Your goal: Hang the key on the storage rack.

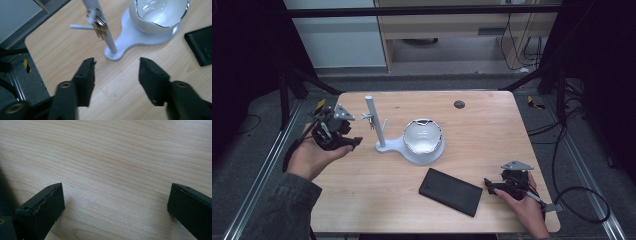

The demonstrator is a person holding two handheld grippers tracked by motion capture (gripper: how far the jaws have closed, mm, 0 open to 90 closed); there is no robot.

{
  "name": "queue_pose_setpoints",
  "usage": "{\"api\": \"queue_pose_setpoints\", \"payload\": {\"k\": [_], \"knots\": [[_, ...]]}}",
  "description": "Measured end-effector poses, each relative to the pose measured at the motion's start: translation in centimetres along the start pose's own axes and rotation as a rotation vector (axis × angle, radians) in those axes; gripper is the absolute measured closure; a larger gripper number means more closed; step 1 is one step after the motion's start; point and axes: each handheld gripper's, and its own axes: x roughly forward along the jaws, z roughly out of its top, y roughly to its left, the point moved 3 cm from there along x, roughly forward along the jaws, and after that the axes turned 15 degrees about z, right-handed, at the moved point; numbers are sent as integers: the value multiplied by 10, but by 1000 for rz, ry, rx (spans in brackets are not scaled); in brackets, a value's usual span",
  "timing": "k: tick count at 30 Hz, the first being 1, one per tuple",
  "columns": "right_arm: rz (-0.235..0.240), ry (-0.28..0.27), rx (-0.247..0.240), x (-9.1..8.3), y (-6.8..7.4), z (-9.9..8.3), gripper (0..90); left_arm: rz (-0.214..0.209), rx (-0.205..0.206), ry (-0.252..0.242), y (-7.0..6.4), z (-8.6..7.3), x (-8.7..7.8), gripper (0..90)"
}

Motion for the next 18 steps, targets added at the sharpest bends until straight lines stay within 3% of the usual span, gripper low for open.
{"api": "queue_pose_setpoints", "payload": {"k": [5,8,10,18], "knots": [[1,0,0,0,0,0,14,-35,-3,-34,-22,-11,7,252],[0,0,0,0,0,0,13,-55,20,-59,-34,-17,13,166],[0,0,0,0,0,0,13,-95,22,-66,-45,-22,18,129],[0,0,0,0,0,0,13,-145,29,-79,-78,-31,33,127]]}}
